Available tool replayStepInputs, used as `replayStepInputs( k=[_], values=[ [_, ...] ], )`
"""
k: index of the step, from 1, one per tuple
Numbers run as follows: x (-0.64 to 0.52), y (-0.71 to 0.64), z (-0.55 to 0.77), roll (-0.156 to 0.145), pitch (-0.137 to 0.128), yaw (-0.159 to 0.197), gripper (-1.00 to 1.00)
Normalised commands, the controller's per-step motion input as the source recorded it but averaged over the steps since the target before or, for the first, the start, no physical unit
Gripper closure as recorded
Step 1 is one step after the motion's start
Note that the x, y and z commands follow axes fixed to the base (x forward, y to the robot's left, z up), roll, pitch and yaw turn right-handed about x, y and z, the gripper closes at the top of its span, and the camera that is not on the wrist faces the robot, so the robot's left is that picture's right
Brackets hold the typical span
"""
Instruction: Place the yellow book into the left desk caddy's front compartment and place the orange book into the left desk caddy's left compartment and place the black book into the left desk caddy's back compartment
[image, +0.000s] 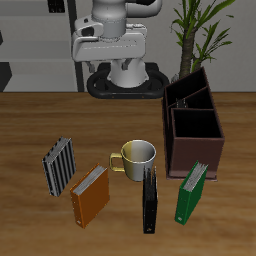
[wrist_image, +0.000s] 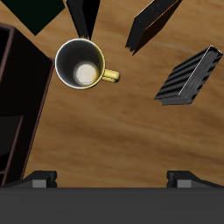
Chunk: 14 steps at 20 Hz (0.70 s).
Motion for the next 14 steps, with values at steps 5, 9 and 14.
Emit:
replayStepInputs(
  k=[5,9,14],
  values=[
    [0.11,-0.53,0.18,-0.096,-0.055,-0.050,-1.00],
    [0.25,-0.40,0.24,-0.067,-0.049,-0.026,-1.00],
    [0.27,-0.19,0.15,-0.013,-0.049,-0.015,-1.00]
  ],
)
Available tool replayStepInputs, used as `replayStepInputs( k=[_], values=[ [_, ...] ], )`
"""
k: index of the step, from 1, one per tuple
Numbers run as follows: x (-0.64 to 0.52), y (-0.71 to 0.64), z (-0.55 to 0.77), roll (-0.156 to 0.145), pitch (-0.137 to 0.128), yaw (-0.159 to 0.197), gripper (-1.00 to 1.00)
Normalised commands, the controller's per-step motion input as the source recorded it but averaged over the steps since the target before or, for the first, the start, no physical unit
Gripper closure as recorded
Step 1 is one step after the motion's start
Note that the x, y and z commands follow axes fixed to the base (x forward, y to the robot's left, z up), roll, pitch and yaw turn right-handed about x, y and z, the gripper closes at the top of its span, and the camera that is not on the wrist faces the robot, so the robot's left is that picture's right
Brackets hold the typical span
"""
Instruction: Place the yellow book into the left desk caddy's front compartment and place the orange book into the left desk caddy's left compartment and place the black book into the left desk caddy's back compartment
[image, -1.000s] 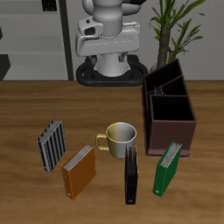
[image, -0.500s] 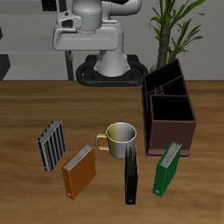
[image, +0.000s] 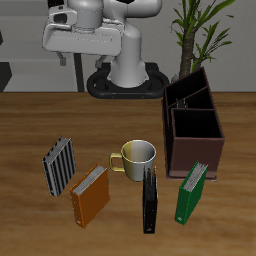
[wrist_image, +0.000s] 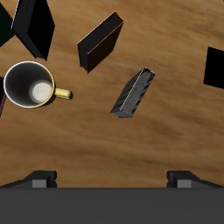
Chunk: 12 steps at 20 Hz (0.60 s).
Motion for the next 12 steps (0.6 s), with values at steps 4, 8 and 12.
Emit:
replayStepInputs(
  k=[4,8,12],
  values=[
    [0.53,0.05,0.10,-0.005,-0.013,-0.002,-1.00],
    [0.52,0.06,0.08,-0.011,0.014,0.007,-1.00],
    [0.64,0.00,-0.03,0.024,0.035,0.005,-1.00]
  ],
)
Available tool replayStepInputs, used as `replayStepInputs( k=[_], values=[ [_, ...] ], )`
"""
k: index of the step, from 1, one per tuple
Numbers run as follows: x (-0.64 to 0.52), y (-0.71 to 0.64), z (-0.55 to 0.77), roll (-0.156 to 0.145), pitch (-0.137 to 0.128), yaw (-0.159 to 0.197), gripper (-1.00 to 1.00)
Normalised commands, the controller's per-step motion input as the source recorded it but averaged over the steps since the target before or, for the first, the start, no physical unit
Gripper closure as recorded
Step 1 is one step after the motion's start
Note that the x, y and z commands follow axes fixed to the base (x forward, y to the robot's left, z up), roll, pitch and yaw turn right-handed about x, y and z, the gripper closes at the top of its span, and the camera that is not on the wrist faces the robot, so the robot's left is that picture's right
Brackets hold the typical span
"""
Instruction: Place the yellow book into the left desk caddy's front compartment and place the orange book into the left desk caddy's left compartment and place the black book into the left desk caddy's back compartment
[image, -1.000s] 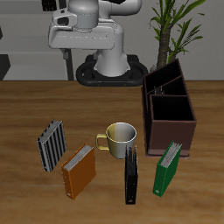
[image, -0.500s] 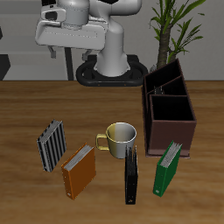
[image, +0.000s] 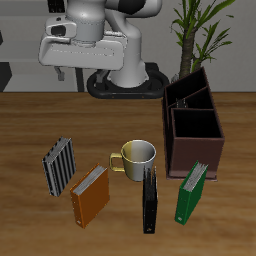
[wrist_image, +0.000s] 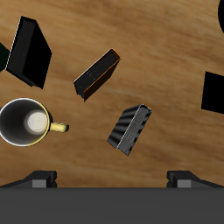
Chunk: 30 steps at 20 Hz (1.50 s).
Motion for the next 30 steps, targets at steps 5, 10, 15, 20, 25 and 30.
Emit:
replayStepInputs(
  k=[5,10,15,20,25,30],
  values=[
    [0.42,-0.23,-0.11,-0.014,0.004,-0.025,-1.00],
    [0.48,-0.04,-0.20,0.017,-0.008,-0.030,-1.00],
    [0.47,0.19,-0.15,0.032,0.001,-0.007,-1.00],
    [0.31,0.20,-0.07,0.044,-0.009,-0.035,-1.00],
    [0.28,0.21,-0.07,0.055,-0.023,-0.103,-1.00],
    [0.18,0.12,-0.27,0.042,-0.003,-0.066,-1.00]
  ],
)
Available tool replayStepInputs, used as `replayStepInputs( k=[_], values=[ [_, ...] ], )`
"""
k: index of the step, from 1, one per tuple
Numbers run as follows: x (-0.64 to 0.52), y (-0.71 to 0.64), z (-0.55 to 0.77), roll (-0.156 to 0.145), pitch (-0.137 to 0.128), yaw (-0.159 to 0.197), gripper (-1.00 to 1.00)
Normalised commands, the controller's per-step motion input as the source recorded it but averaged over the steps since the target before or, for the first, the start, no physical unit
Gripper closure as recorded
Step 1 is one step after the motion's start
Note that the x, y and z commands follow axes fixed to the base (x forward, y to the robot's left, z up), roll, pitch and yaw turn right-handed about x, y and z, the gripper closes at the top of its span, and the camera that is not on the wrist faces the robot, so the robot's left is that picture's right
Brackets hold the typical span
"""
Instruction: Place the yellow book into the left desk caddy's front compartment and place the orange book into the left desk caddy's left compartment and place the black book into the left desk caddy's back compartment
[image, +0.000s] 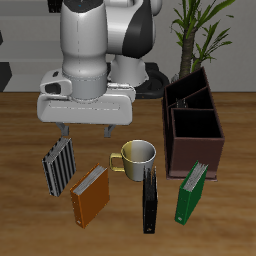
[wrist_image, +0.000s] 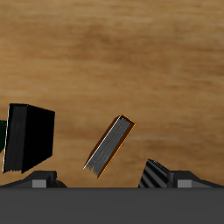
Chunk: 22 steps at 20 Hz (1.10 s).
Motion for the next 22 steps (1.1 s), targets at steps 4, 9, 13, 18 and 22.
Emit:
replayStepInputs(
  k=[4,9,13,18,22],
  values=[
    [0.05,0.06,-0.41,0.031,-0.025,-0.042,-1.00],
    [-0.01,0.00,-0.26,0.024,-0.003,-0.040,-1.00],
    [-0.02,-0.11,-0.21,-0.011,-0.007,-0.041,-1.00],
    [-0.01,-0.07,-0.09,-0.017,-0.030,-0.053,-1.00],
    [0.01,-0.05,0.04,-0.011,-0.033,-0.077,-1.00]
  ],
)
